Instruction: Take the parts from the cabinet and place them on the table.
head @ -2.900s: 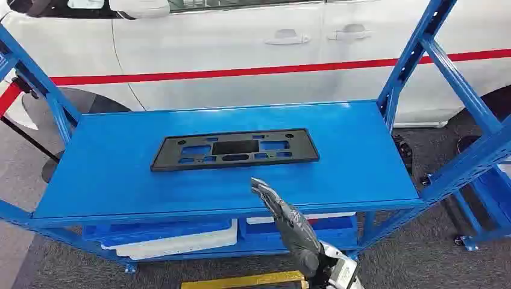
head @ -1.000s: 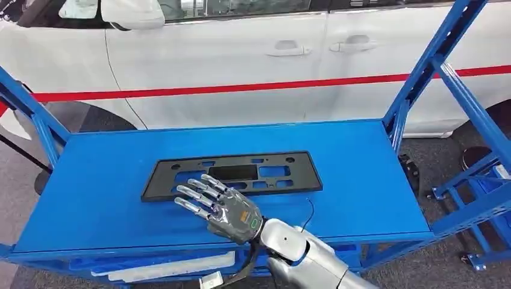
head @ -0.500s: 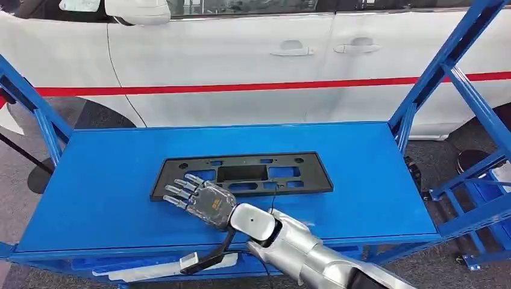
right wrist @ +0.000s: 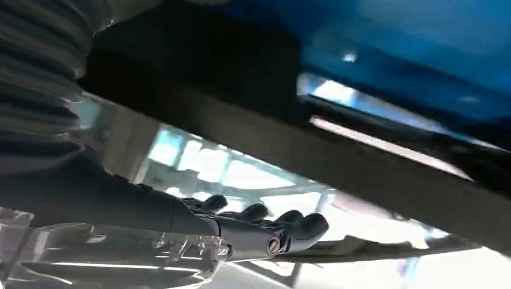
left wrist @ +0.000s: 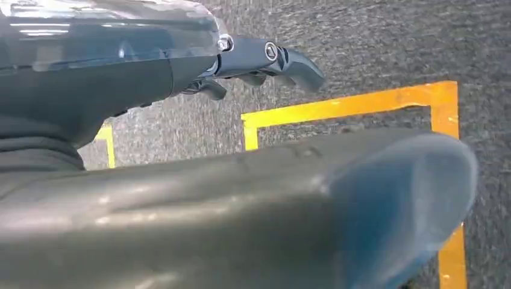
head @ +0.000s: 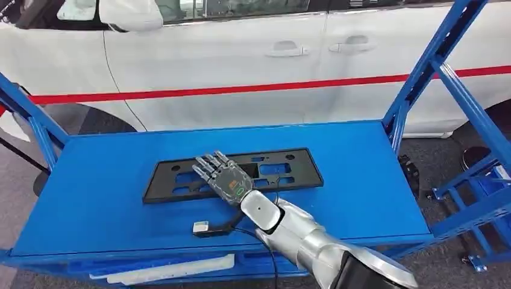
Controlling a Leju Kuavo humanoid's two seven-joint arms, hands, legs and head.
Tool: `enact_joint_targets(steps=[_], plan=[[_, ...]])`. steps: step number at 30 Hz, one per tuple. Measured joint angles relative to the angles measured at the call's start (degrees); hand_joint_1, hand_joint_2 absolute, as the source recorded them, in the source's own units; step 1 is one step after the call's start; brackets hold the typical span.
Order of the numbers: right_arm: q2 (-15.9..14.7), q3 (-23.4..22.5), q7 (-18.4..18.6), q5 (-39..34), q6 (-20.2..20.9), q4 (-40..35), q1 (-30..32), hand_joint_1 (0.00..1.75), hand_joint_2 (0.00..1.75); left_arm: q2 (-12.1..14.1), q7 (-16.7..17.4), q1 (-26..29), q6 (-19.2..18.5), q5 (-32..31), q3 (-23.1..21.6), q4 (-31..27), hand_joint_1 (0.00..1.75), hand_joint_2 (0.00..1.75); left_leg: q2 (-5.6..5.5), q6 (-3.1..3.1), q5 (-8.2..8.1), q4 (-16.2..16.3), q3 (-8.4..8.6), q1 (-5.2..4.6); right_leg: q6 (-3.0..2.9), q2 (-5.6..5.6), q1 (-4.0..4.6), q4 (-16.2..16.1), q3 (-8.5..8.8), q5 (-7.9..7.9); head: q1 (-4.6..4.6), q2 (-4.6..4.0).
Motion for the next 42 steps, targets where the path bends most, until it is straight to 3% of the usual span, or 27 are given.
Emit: enact_joint_targets(steps=[2, 3, 4, 5, 6, 7, 8, 11, 13, 16, 17, 18, 19, 20, 22, 23, 26, 28, 29, 32, 33, 34, 35, 37, 38, 39, 42], plan=[[-0.20, -0.79, 2.07, 0.72, -0.27, 1.22, -0.02, 0.00, 1.75, 0.02, 0.00, 0.13, 0.00, -0.09, 0.00, 0.00, 0.00, 0.00, 0.00, -0.30, -2.83, 8.23, -3.91, 0.03, -0.07, -0.02, 0.10, 0.07, -0.02, -0.05, 0.00, 0.00], [-0.31, -1.10, 3.07, 0.92, -0.07, 1.75, -0.05, 0.00, 1.75, 0.02, 0.00, 0.20, -0.02, -0.11, 0.00, 0.00, 0.00, 0.00, 0.00, -0.31, -2.22, 8.79, -4.31, 0.03, -0.07, 0.00, 0.10, 0.08, 0.06, -0.08, 0.00, 0.00], [-0.46, -1.59, 4.20, 1.22, 0.37, 2.25, -0.19, 0.00, 1.75, 0.02, 0.00, 0.21, -0.04, -0.22, 0.00, 0.00, 0.00, 0.00, 0.01, -0.24, -0.27, 6.33, -3.27, 0.04, -0.02, 0.05, 0.09, 0.08, 0.18, -0.12, 0.00, 0.00], [-0.57, -2.16, 5.29, 1.47, 0.85, 2.67, -0.47, 0.59, 1.75, 0.02, 0.00, 0.17, -0.07, -0.26, 0.00, 0.00, 0.00, 0.00, 0.00, -0.09, 2.51, 1.44, -0.90, 0.05, 0.09, 0.11, 0.08, 0.09, 0.38, -0.19, 0.00, 0.00], [-0.65, -2.58, 5.87, 1.58, 1.36, 2.98, -0.86, 1.38, 1.75, 0.04, 0.00, 0.10, -0.07, -0.28, 0.00, 0.00, 0.00, 0.00, 0.01, 0.13, 5.14, -4.20, 1.83, 0.05, 0.24, 0.16, 0.07, 0.10, 0.58, -0.29, 0.00, 0.00], [-0.85, -3.32, 6.49, 1.62, 2.09, 3.56, -1.29, 1.75, 1.75, 0.07, 0.00, 0.06, -0.07, -0.42, 0.00, 0.00, 0.00, 0.00, 0.01, 0.48, 6.40, -9.26, 4.14, 0.04, 0.38, 0.15, 0.08, 0.12, 0.65, -0.36, 0.00, 0.00], [-1.12, -3.81, 7.27, 1.75, 2.82, 4.03, -1.60, 1.75, 1.75, 0.07, -0.02, -0.10, -0.09, -0.44, 0.00, 0.00, 0.00, 0.00, -0.01, 0.90, 5.97, -10.02, 4.62, -0.37, 0.77, 0.22, 0.54, 0.37, 0.43, -0.49, 0.00, 0.00], [-2.03, -5.18, 8.57, 1.97, 3.76, 5.05, -1.87, 1.75, 1.75, 0.07, 0.00, -0.05, -0.09, -0.61, 0.00, 0.00, 0.00, 0.00, -0.08, 1.94, 6.21, -9.83, 4.21, -0.66, 1.72, 0.18, 0.24, 0.00, 0.39, -0.11, 0.02, 0.00], [-2.71, -6.06, 8.88, 2.32, 4.37, 5.62, -1.96, 1.75, 1.75, 0.04, 0.00, -0.12, -0.33, -0.70, 0.00, 0.00, 0.00, 0.00, 0.10, 2.92, 6.91, -10.73, 4.50, -0.06, 2.48, 0.17, 0.24, 1.23, -0.02, -1.18, 0.02, 0.00], [-3.89, -6.87, 8.86, 2.58, 4.28, 6.30, -1.72, 1.75, 1.75, 0.15, -0.02, -0.22, -0.46, -0.85, 0.00, 0.00, 0.00, 0.00, 0.14, 3.42, 7.00, -10.75, 4.16, -0.18, 2.92, 0.15, -0.03, 13.43, -5.88, -7.72, 0.02, 0.00], [-4.13, -7.04, 8.84, 2.58, 4.26, 6.47, -1.52, 1.75, 1.75, 0.15, -0.02, -0.16, -0.50, -0.87, 0.00, 0.00, 0.00, 0.00, 0.14, 3.42, 7.00, -10.70, 4.11, -0.21, 3.04, 0.14, -0.09, 17.46, -7.92, -8.98, 0.02, 0.00], [-4.39, -7.43, 8.84, 2.49, 4.22, 6.65, -1.25, 1.75, 1.75, 0.15, -0.02, -0.15, -0.55, -0.92, 0.00, 0.00, 0.00, 0.00, 0.14, 3.42, 6.99, -10.70, 4.13, -0.22, 3.04, 0.13, -0.12, 18.84, -8.74, -8.78, 0.02, 0.00], [-4.57, -7.72, 8.81, 2.49, 4.09, 6.73, -1.18, 1.75, 1.75, 0.15, -0.02, -0.14, -0.63, -0.96, 0.00, 0.00, 0.00, 0.00, 0.12, 3.38, 6.97, -10.68, 4.18, -0.22, 3.00, 0.13, -0.12, 17.33, -8.16, -7.25, 0.02, 0.00], [-4.70, -7.85, 8.79, 2.49, 4.04, 6.80, -1.20, 1.75, 1.75, 0.15, -0.07, -0.16, -0.77, -1.09, 0.00, 0.00, 0.00, 0.00, 0.09, 3.30, 6.90, -10.63, 4.28, -0.23, 2.83, 0.13, -0.11, 13.33, -6.31, -4.74, 0.02, 0.00], [-4.85, -8.13, 8.68, 2.56, 3.87, 6.82, -1.28, 1.75, 1.75, 0.15, -0.20, -0.25, -0.96, -1.22, 0.00, 0.00, 0.00, 0.00, 0.06, 2.95, 6.65, -10.45, 4.52, -0.27, 2.13, 0.10, -0.03, 2.48, -0.87, 0.22, 0.02, 0.00], [-4.98, -8.26, 8.64, 2.58, 3.80, 6.87, -1.35, 1.75, 1.75, 0.15, -0.26, -0.30, -1.05, -1.25, 0.00, 0.00, 0.00, 0.00, 0.01, 2.58, 6.39, -10.12, 4.35, -0.65, 1.85, 0.06, 0.28, 0.22, 0.09, -0.33, 0.02, 0.00], [-4.98, -8.88, 8.14, 2.71, 3.30, 6.87, -1.24, 1.75, 1.75, 0.17, -0.66, -0.40, -1.18, -1.31, 0.00, 0.00, 0.00, 0.00, 0.02, 1.77, 6.38, -10.28, 4.37, -0.50, 1.35, 0.10, 0.53, 0.35, -0.13, -0.20, 0.02, 0.00], [-4.94, -9.25, 7.79, 2.73, 3.17, 6.87, -1.40, 1.75, 1.75, 0.28, -1.12, -0.45, -1.25, -1.47, 0.00, 0.00, 0.00, 0.00, 0.03, 1.09, 5.92, -9.84, 4.22, -0.28, 0.55, -0.12, 0.00, -0.45, 0.33, 0.27, 0.00, 0.00], [-4.94, -9.46, 7.68, 2.78, 2.93, 6.89, -1.49, 1.75, 1.75, 0.24, -1.77, -0.39, -1.31, -1.79, -0.02, 0.00, 0.00, 1.75, 0.05, 0.80, 4.64, -8.17, 3.71, -0.27, 0.33, -0.14, -0.04, -0.59, 0.44, 0.27, 0.00, 0.00], [-4.94, -10.28, 7.02, 2.87, 2.14, 6.98, -1.20, 1.75, 1.75, 0.37, -4.42, -0.37, -2.19, -2.06, -0.04, 0.00, 0.00, 1.75, 0.06, 0.07, -1.87, 5.18, -2.52, -0.05, 0.05, -0.17, 0.07, -0.53, 0.30, 0.22, 0.00, 0.00], [-4.94, -10.54, 6.79, 2.93, 1.84, 6.98, -1.05, 1.75, 1.75, 0.42, -5.02, -0.33, -2.34, -2.03, -0.04, 0.00, 0.00, 1.75, 0.06, -0.04, -2.43, 8.15, -3.98, -0.04, 0.04, -0.15, 0.08, -0.50, 0.31, 0.21, 0.00, 0.00], [-4.94, -10.82, 6.39, 3.00, 1.33, 6.98, -0.94, 1.75, 1.75, 0.44, -5.68, -0.26, -2.34, -2.03, -0.02, 0.00, 0.00, 1.75, 0.06, -0.06, -1.46, 7.89, -3.97, -0.03, 0.06, -0.11, 0.07, -0.48, 0.39, 0.18, 0.00, 0.00], [-4.94, -11.15, 6.06, 3.19, 0.80, 6.98, -0.89, 1.75, 1.75, 0.46, -6.16, -0.24, -2.34, -2.01, -0.02, 0.00, 0.00, 1.75, 0.08, -0.02, 0.57, 4.98, -2.70, 0.00, 0.13, -0.05, 0.06, -0.39, 0.45, 0.13, 0.00, 0.00], [-4.90, -12.20, 5.05, 3.30, -0.55, 6.87, -0.78, 1.75, 1.75, 0.50, -6.40, -0.34, -2.16, -1.92, -0.02, 0.00, 0.00, 1.75, 0.12, 0.26, 5.97, -5.67, 2.35, 0.06, 0.42, 0.03, 0.04, -0.11, 0.58, -0.14, 0.00, 0.00], [-4.83, -12.83, 4.38, 3.22, -1.46, 6.76, -0.69, 1.75, 1.75, 0.52, -6.36, -0.36, -2.01, -1.92, -0.02, 0.00, 0.00, 1.75, 0.14, 0.59, 6.25, -9.51, 4.00, 0.04, 0.65, 0.04, 0.09, 0.02, 0.49, -0.28, 0.00, 0.00], [-4.81, -13.45, 3.74, 2.93, -2.45, 6.67, -0.60, 1.75, 1.75, 0.52, -6.23, -0.42, -1.88, -1.92, -0.02, 0.00, 0.00, 1.75, 0.06, 1.09, 6.21, -10.00, 4.19, -0.35, 0.96, 0.13, 0.47, 0.37, 0.14, -0.30, 0.00, 0.00], [-4.44, -16.05, -0.04, 1.11, -6.59, 4.98, 0.34, 1.75, 1.75, 0.52, -6.01, -0.32, -1.99, -1.92, 0.05, 0.00, 0.00, 1.75, -0.04, 1.92, 6.31, -9.75, 3.74, -0.55, 1.77, 0.16, 0.30, 0.04, -0.01, 0.00, 0.02, 0.00]])
